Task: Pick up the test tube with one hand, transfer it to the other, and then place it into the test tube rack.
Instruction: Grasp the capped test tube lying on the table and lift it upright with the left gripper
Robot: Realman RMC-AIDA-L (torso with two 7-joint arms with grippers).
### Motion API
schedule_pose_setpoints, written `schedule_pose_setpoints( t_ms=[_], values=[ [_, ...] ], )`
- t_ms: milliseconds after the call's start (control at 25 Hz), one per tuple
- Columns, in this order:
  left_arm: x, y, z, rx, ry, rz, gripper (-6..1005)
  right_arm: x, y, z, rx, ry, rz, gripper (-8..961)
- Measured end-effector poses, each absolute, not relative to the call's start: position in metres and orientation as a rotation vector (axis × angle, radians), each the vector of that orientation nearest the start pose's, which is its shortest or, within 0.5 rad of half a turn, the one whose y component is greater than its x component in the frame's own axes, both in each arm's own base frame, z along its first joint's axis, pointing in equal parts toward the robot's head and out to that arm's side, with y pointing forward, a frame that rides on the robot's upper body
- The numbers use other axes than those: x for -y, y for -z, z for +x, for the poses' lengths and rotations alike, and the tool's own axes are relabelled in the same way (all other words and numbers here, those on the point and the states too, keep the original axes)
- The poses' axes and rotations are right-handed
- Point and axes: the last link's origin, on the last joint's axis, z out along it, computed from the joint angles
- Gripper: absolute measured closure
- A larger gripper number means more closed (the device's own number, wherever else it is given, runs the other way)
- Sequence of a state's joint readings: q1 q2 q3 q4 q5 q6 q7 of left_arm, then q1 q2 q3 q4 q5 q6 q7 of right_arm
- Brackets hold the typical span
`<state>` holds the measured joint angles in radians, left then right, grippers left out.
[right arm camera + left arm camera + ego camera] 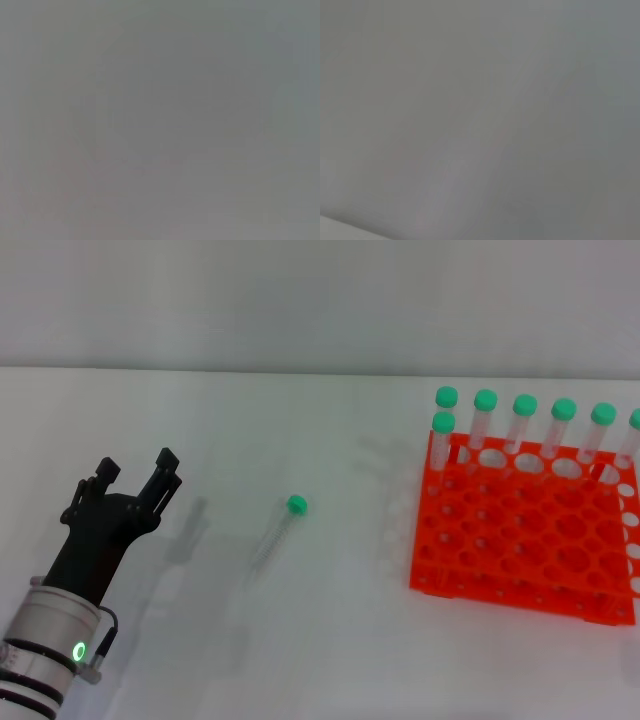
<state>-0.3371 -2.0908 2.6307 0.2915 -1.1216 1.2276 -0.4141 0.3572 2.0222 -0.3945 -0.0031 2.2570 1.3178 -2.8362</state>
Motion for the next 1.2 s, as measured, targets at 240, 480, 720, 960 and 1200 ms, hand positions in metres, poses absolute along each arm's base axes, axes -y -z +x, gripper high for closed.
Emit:
schedule_pose_setpoints(
  t_ms=[240,480,720,960,1200],
  values=[
    [-0.301,0.047,-0.309,0.864,1.028,-1.580,114,-0.289,-0.060,0.394,-0.580,-0.670,-1.333,83],
    [-0.337,0.030,-0.289,0.882,1.164,-1.720,115,-0.290,-0.062,0.394,-0.575,-0.669,-1.332,83],
    [-0.382,-0.005,-0.276,1.024,1.195,-1.973,116,-0.292,-0.062,0.392,-0.569,-0.676,-1.335,83],
    [-0.423,-0.053,-0.245,1.149,0.948,-2.308,118,-0.293,-0.061,0.390,-0.562,-0.684,-1.335,83],
    [-0.441,-0.067,-0.213,1.253,0.606,-2.464,119,-0.293,-0.062,0.388,-0.552,-0.692,-1.334,83]
  ],
)
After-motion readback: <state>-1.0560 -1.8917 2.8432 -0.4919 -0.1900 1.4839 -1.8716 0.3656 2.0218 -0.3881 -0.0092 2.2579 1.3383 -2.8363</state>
